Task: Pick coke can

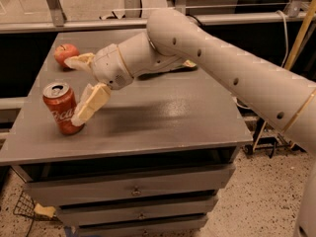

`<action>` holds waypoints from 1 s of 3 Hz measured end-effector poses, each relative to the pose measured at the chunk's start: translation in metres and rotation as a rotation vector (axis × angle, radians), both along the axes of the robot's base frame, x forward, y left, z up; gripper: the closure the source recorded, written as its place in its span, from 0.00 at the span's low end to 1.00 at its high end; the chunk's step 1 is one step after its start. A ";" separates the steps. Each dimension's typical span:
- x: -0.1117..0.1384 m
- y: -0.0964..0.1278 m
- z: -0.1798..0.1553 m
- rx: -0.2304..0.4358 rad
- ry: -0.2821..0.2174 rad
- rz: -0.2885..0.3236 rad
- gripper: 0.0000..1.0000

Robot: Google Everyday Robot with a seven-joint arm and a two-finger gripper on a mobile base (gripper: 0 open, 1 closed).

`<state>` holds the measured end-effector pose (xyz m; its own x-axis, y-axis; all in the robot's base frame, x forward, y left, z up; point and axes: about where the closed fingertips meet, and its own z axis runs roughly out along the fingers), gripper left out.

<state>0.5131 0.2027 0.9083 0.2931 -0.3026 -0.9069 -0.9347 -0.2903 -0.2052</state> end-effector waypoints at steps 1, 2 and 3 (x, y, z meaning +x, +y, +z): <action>-0.001 0.013 0.000 0.002 0.007 0.033 0.02; -0.001 0.018 0.001 -0.005 0.006 0.042 0.25; 0.002 0.017 0.003 -0.008 0.009 0.032 0.48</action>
Offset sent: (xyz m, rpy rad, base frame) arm 0.0026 0.0199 0.0019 -0.0124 0.0031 0.0423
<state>0.5151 0.2198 0.9115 0.2947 -0.3009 -0.9070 -0.9268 -0.3213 -0.1946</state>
